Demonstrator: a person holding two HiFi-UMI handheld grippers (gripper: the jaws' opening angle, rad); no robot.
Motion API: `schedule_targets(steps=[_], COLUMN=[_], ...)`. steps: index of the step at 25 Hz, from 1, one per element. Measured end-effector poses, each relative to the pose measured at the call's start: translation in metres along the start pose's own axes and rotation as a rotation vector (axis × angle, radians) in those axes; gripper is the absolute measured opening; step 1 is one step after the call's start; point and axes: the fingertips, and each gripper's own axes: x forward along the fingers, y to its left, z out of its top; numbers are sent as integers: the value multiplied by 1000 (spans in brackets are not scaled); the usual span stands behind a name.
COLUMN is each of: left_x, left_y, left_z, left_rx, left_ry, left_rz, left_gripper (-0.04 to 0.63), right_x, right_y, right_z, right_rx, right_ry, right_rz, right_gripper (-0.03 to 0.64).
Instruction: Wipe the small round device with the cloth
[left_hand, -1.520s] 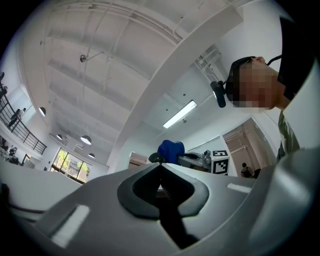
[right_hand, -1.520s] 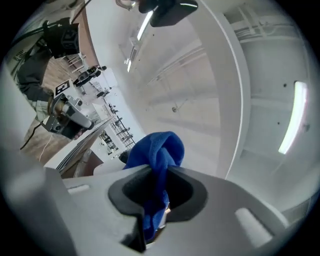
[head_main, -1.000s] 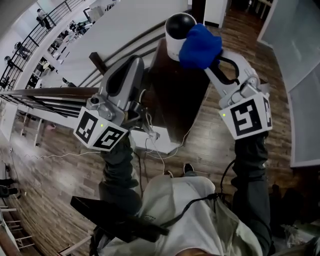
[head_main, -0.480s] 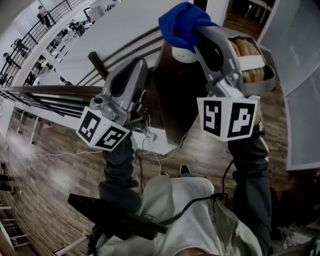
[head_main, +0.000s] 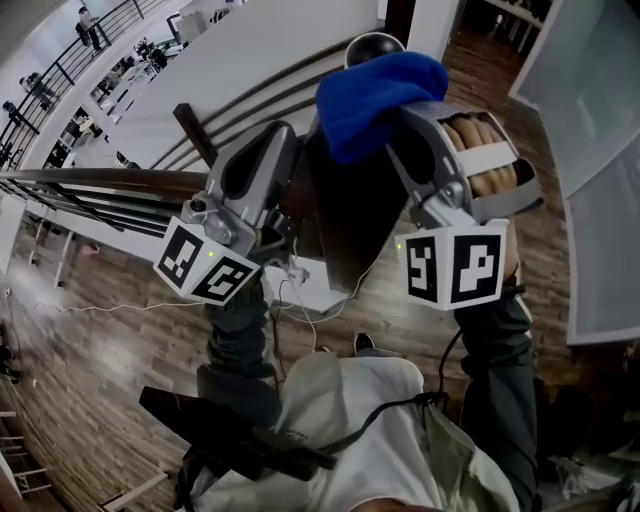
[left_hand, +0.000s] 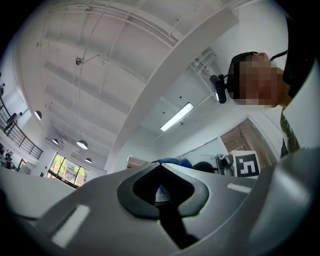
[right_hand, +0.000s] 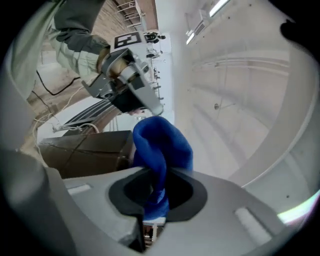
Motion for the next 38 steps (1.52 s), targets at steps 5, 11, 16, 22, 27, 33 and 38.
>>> schedule_targets(steps=[5, 11, 16, 22, 27, 33, 38], left_x=[-3, -14, -21, -19, -14, -15, -15], left_y=[-2, -3, 4, 4, 3, 5, 13], left_z=[5, 0, -7, -7, -15, -12, -10], left_rx=[-11, -5, -2, -5, -18, -8, -10], left_ry=[-17, -5, 10, 11, 13, 11, -2], left_rz=[6, 12, 29, 27, 7, 7, 20], left_gripper=[3, 3, 3, 3, 3, 3, 3], right_x=[2, 18, 9, -12, 19, 44, 58], right_y=[-57, 13, 25, -58, -93, -72, -51], right_z=[5, 5, -3, -28, -68, -64, -82], right_rx=[-1, 43, 154, 362, 514, 699, 834], right_ry=[7, 4, -33, -197, -185, -468, -520], right_rz=[-165, 40, 79, -177, -118, 103, 174], right_gripper=[51, 51, 49, 49, 49, 49, 48])
